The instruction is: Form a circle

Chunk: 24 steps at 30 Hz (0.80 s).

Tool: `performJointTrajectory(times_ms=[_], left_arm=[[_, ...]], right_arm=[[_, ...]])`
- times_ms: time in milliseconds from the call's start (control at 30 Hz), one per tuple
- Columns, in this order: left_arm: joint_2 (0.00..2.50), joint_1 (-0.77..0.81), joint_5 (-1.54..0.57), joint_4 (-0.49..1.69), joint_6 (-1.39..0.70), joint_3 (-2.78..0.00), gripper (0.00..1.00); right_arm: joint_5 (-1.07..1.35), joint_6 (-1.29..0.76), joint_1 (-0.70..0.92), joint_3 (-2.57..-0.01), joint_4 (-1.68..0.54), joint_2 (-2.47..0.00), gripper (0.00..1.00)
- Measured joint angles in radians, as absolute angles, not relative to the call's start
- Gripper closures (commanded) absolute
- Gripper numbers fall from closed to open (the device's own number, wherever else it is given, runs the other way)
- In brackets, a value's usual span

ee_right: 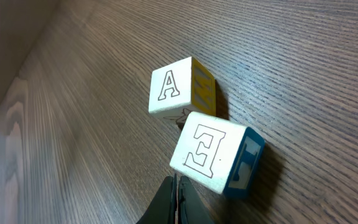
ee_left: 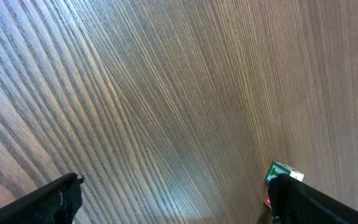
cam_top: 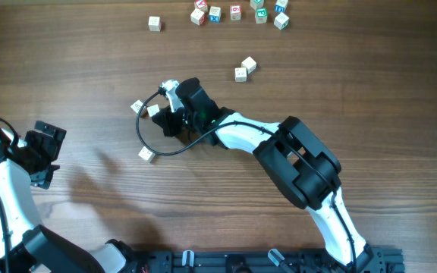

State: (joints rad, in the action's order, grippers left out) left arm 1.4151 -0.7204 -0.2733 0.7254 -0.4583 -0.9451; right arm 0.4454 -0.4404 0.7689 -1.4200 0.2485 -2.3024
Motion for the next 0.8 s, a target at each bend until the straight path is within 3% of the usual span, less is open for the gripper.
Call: performJointTrajectory(times_ms=[200, 400, 533, 800], left_arm=[[1.415, -0.720, -0.273, 0.725, -0.458, -0.945, 0.00], [1.415, -0.720, -0.273, 0.725, -0.458, -0.945, 0.00], [1.415, -0.720, -0.273, 0.725, -0.458, -0.945, 0.00], [1.415, -0.720, -0.270, 0.725, -0.458, -0.945, 0.00]], right_arm=[[0.468, -0.441, 0.768, -1.420, 0.226, -2.302, 0.96], [0.505, -0.447, 0.762, -1.428, 0.068, -2.301, 0.96], [0.396, -0.448, 0.743, -1.431, -0.023, -2.262, 0.96], [0.234, -0.435, 0.709, -1.429, 0.087, -2.257, 0.95]])
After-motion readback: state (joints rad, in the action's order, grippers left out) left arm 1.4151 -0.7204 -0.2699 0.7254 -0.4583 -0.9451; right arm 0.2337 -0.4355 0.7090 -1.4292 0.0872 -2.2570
